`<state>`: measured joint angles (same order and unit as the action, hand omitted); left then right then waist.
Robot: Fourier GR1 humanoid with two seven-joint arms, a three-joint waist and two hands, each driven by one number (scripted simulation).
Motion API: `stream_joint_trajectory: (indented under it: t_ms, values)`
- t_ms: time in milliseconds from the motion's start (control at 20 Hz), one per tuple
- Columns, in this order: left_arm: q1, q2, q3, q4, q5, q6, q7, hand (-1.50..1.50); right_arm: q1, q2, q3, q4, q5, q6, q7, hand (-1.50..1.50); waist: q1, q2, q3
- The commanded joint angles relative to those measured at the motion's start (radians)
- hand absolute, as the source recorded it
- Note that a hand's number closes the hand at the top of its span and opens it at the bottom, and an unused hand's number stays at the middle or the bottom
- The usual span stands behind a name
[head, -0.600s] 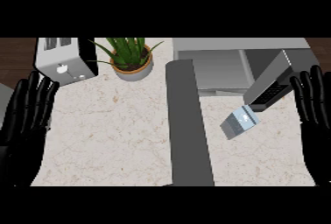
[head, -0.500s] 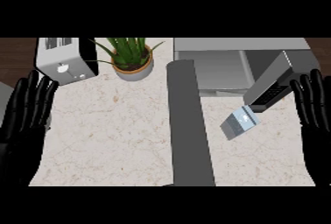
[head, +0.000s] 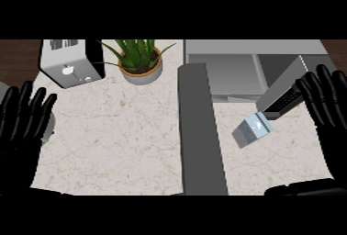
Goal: Pick up the milk, place it into the microwave and close the microwave
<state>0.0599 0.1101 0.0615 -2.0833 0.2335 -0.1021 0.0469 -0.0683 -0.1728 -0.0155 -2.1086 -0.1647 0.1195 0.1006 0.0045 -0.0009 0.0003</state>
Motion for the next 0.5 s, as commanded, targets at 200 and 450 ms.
stream_joint_trajectory:
  t_ms: [200,450]
  values:
    - [0.240,-0.012,0.036,-0.261,0.127,-0.043,0.098,-1.50,0.105,0.026,0.004,-0.028,0.038,0.006,-0.019,-1.50,0.002,-0.002,0.000]
    - [0.301,0.039,0.187,-0.233,0.281,-0.171,0.053,-1.50,0.151,0.007,-0.029,-0.022,0.031,0.044,-0.012,-1.50,0.000,-0.002,0.000]
